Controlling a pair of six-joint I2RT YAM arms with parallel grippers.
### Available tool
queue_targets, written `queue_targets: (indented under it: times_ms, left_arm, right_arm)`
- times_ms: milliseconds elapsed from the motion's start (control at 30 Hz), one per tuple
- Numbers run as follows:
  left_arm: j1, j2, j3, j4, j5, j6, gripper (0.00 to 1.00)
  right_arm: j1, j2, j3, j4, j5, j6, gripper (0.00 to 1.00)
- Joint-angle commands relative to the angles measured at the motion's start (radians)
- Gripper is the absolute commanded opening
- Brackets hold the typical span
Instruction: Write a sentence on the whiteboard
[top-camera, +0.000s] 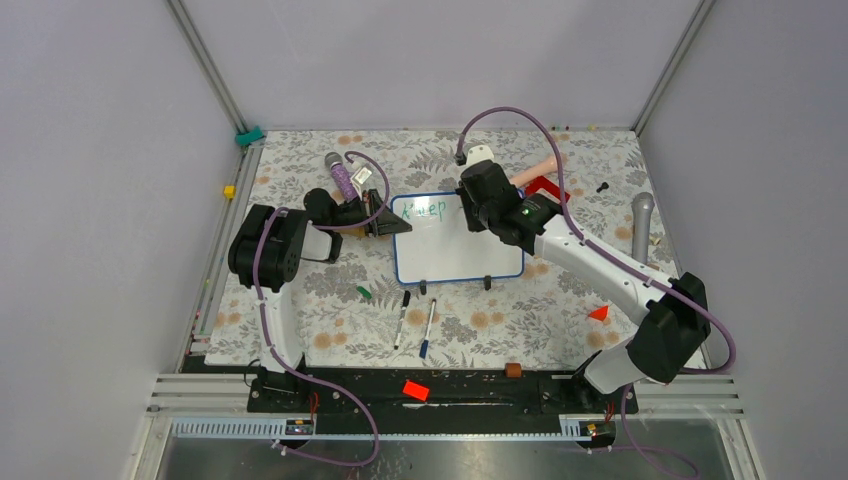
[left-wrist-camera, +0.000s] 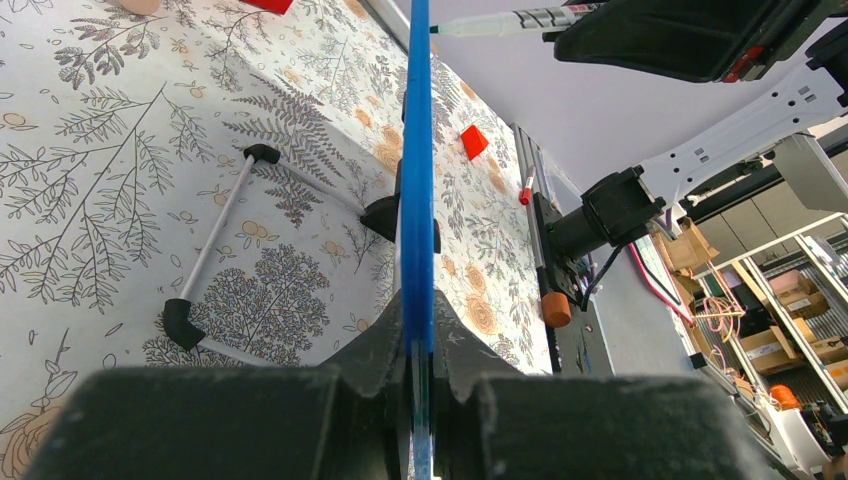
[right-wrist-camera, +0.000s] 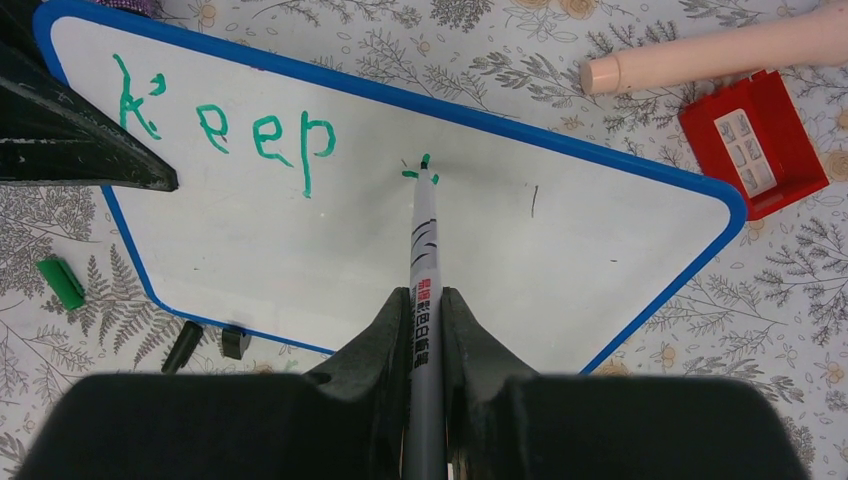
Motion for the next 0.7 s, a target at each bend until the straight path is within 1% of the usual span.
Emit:
queue_targets:
  times_ms: [0,433,667]
  left_arm:
    - [-0.010,-0.047,-0.005,0.064,0.022,0.016,0.00]
    - [-0.010,-0.048,-0.007,0.064,0.022,0.018,0.00]
    - [-0.010,-0.049,-0.008,0.064,0.023,0.018,0.00]
  right_arm:
    - [-0.003,-0.027,-0.022,-0.012,-0.019,0.006,0.00]
    - [-0.002,-0.054,-0.083,-0.017,-0.049,0.018,0.00]
    - [-0.002,-0.057,-0.085,-0.028,-0.002,0.016,0.00]
